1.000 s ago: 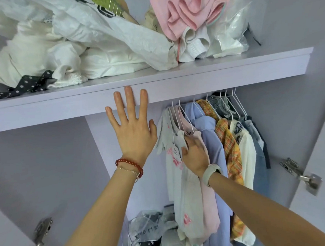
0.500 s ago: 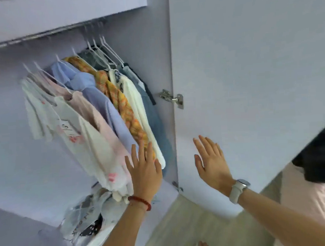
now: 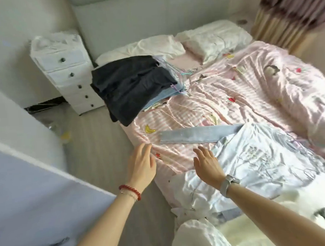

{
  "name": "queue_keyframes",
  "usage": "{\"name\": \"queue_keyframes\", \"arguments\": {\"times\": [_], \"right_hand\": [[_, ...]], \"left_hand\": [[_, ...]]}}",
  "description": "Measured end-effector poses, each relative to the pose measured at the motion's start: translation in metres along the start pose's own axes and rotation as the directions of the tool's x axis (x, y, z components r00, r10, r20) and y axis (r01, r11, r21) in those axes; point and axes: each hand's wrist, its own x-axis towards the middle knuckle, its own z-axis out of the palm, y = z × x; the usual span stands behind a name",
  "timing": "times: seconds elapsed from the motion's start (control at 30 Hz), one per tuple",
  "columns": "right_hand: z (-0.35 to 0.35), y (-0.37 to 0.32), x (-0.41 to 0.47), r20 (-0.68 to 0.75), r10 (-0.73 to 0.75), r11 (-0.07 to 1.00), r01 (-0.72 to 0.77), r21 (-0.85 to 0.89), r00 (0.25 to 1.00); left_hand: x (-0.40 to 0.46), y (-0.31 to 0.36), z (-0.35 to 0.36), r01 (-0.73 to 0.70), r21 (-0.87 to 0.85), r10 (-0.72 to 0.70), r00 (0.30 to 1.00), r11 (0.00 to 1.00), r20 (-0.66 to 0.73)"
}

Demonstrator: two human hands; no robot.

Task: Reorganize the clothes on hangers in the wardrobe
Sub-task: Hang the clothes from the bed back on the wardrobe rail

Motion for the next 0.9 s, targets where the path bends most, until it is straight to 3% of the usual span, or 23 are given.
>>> {"name": "queue_keyframes", "arguments": {"times": [0.17,0.4,0.57,0.67,0.8,0.9], "right_hand": [[-0.028,0.144,0.021,-0.026,0.331,0.939,-0.327,0.102,0.943],[-0.045,0.312,0.043,-0.032,0.634,0.759,-0.614,0.217,0.773],[-0.039,0.406,0.078,0.013,0.748,0.645,-0.732,0.221,0.663],[-0.029,0.446,0.104,0.02,0.746,0.647,-0.733,0.209,0.665],[-0.015,0.472,0.134,0.035,0.76,0.634,-0.752,0.182,0.649],[-0.005,0.478,0.145,0.0,0.825,0.559,-0.816,0.148,0.565]], "left_hand": [[0.095,0.099,0.09,-0.179,0.032,0.165,0.951,0.983,0.263],[0.158,0.203,0.219,-0.283,-0.008,0.231,0.767,0.959,0.599],[0.189,0.231,0.299,-0.319,0.017,0.225,0.705,0.948,0.673],[0.204,0.234,0.333,-0.343,0.043,0.223,0.696,0.938,0.683],[0.216,0.232,0.357,-0.305,0.039,0.19,0.684,0.951,0.704],[0.223,0.233,0.36,-0.3,0.04,0.187,0.686,0.953,0.704]]}}
